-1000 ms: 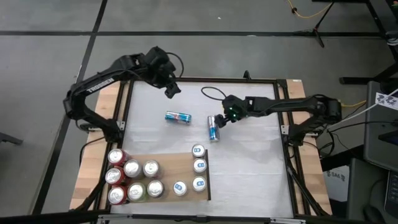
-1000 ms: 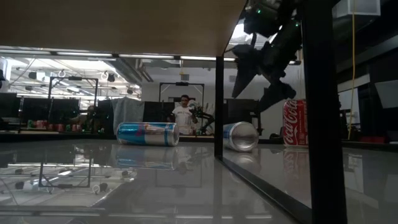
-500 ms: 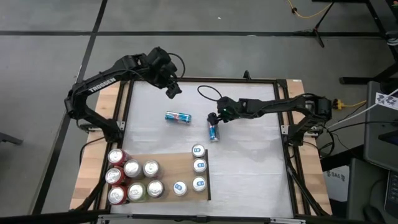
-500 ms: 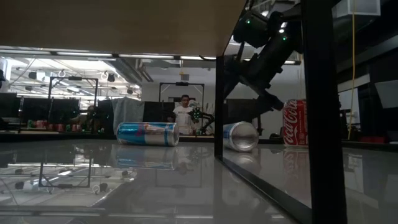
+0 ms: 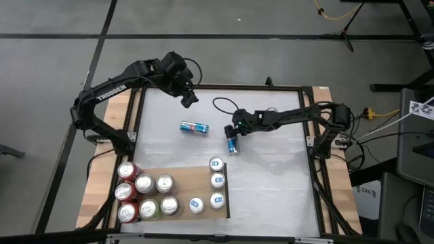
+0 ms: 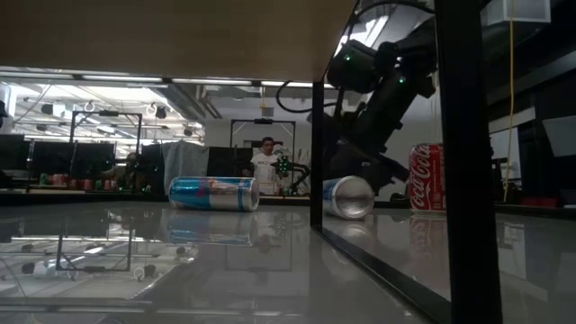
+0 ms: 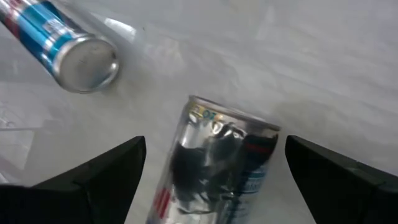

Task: Place canned beverage on shelf
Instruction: Put the blue soda can on the shelf aligned with the other blue soda cans

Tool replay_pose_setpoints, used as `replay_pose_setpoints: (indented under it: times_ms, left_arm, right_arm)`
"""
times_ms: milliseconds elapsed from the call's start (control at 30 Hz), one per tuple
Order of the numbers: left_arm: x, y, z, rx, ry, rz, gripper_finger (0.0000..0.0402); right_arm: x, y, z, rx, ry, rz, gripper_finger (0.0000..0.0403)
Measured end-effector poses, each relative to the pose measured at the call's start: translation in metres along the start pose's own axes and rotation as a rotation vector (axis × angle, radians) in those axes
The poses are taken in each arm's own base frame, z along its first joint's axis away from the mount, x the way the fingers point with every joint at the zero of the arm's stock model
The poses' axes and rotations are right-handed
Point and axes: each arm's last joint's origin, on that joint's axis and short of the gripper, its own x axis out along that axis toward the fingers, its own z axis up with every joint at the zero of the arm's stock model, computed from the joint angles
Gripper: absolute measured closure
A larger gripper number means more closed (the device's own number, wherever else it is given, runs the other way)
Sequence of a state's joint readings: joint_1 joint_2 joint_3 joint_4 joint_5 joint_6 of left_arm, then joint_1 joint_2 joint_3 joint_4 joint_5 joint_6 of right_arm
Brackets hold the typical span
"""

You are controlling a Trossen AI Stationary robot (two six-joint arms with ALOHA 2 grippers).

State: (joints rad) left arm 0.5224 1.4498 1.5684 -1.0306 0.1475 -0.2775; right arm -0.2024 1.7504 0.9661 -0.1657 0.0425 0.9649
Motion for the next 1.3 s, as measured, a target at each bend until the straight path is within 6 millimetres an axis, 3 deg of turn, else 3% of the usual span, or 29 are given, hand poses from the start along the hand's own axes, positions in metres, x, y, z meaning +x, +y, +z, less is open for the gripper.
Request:
replay_pose_setpoints:
  times_ms: [467, 967, 1133, 1300]
  left_arm:
    - [0.000, 0.000, 0.000, 0.000, 0.000, 0.001, 0.0109]
    - [0.000, 0.000, 0.000, 0.000, -0.001, 0.001, 0.0109]
    - [0.000, 0.000, 0.000, 0.001, 0.000, 0.000, 0.0109]
    - [0.000, 0.000, 0.000, 0.001, 0.000, 0.000, 0.0109]
  right_arm:
    - [0.006, -0.003, -0.002, 0.000, 0.001, -0.035, 0.0029]
    - [0.017, -0.006, -0.005, 0.007, 0.025, -0.038, 0.0147]
    - [0.018, -0.005, 0.000, -0.013, 0.005, 0.000, 0.0157]
    - [0.016, 0.001, 0.020, -0.062, -0.049, 0.099, 0.0156]
